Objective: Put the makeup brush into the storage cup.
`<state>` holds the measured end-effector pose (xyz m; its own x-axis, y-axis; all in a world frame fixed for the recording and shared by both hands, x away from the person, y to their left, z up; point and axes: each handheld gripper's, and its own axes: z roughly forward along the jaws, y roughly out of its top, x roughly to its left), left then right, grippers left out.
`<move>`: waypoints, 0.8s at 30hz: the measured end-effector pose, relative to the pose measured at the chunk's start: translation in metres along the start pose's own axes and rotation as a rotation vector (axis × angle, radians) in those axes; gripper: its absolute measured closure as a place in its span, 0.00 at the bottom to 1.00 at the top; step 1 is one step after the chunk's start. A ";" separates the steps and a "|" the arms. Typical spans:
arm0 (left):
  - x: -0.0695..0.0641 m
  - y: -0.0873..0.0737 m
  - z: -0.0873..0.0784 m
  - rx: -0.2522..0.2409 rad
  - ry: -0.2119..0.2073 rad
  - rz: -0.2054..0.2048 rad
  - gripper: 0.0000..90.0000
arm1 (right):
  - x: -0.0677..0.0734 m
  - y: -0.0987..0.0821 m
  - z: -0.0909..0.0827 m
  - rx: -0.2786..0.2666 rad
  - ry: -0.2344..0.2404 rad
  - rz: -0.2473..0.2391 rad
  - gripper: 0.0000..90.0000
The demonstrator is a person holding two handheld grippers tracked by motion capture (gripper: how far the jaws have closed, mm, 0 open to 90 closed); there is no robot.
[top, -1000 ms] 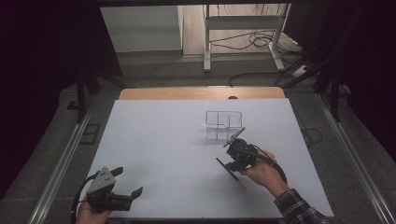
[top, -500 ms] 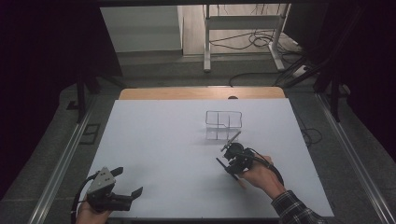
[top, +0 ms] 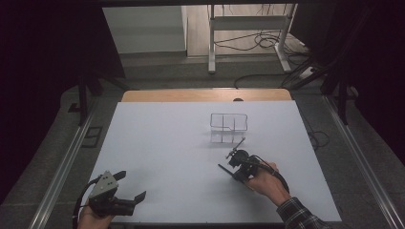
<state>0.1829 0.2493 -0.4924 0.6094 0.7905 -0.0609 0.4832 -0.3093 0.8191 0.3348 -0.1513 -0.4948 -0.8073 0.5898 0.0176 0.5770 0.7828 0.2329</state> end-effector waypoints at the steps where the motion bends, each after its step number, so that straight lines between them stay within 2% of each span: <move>1: 0.000 0.000 0.000 0.001 0.000 0.000 0.01 | 0.000 0.000 0.000 0.000 0.000 0.000 0.93; 11: 0.000 0.001 0.001 0.010 0.004 -0.001 0.01 | -0.001 -0.002 -0.012 -0.043 0.000 0.007 0.93; 20: 0.000 0.001 0.002 0.015 0.013 -0.013 0.01 | 0.001 -0.002 -0.027 -0.080 0.009 -0.010 0.93; 24: -0.001 0.002 0.002 0.022 0.026 -0.007 0.01 | 0.002 -0.003 -0.033 -0.094 0.008 -0.018 0.93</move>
<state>0.1846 0.2472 -0.4923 0.5896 0.8061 -0.0511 0.5009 -0.3153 0.8060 0.3272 -0.1585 -0.4630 -0.8188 0.5737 0.0204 0.5484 0.7712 0.3234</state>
